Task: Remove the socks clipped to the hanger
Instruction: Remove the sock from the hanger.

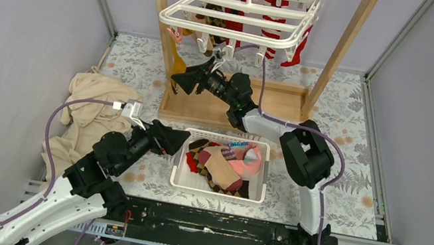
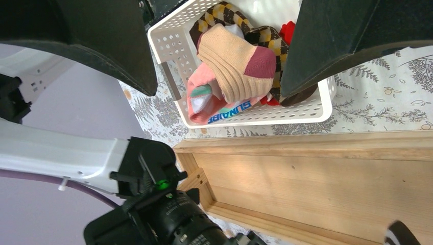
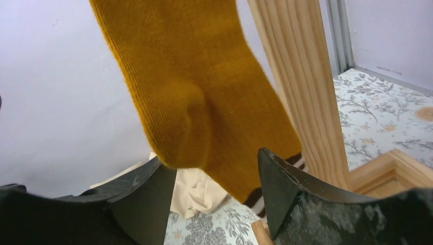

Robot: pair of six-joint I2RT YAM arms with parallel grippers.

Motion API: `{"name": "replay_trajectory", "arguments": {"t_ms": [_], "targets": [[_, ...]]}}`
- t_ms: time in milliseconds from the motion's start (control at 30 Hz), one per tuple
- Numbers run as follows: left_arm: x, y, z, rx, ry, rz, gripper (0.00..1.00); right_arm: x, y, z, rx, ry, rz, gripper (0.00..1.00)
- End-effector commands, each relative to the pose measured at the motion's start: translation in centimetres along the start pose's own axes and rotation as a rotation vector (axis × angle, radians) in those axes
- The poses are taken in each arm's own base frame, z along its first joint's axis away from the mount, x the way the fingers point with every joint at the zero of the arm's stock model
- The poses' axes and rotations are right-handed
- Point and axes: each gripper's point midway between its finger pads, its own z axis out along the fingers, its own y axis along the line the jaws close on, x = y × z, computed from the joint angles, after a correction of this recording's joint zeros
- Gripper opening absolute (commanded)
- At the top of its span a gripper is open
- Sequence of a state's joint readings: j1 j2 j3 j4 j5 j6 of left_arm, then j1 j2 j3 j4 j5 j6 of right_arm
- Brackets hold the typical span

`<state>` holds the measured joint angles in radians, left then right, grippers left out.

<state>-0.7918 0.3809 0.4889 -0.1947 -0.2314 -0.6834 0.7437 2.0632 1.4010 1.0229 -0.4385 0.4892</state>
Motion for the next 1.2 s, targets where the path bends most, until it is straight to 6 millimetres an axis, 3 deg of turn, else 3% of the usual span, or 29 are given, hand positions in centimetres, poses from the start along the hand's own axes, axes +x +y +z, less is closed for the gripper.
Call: {"name": "replay_trajectory", "arguments": {"t_ms": [0, 267, 533, 800, 1167], "targets": [[-0.3, -0.7, -0.2, 0.027, 0.0, 0.006, 0.98, -1.9, 1.2, 1.8, -0.099, -0.059, 0.023, 0.65], [-0.3, -0.8, -0.2, 0.031, 0.002, 0.009, 0.98, 0.6, 0.0, 0.7, -0.061, -0.052, 0.057, 0.64], [-0.6, -1.0, -0.4, 0.039, -0.006, 0.008, 0.98, 1.2, -1.4, 2.4, -0.013, -0.059, 0.07, 0.63], [-0.7, -1.1, -0.3, 0.037, -0.005, 0.011, 0.98, 1.3, -0.1, 3.3, -0.081, -0.062, 0.11, 0.34], [-0.8, -0.9, -0.4, 0.034, -0.015, 0.009, 0.98, 0.9, 2.1, 2.0, -0.155, -0.054, 0.161, 0.07]]}}
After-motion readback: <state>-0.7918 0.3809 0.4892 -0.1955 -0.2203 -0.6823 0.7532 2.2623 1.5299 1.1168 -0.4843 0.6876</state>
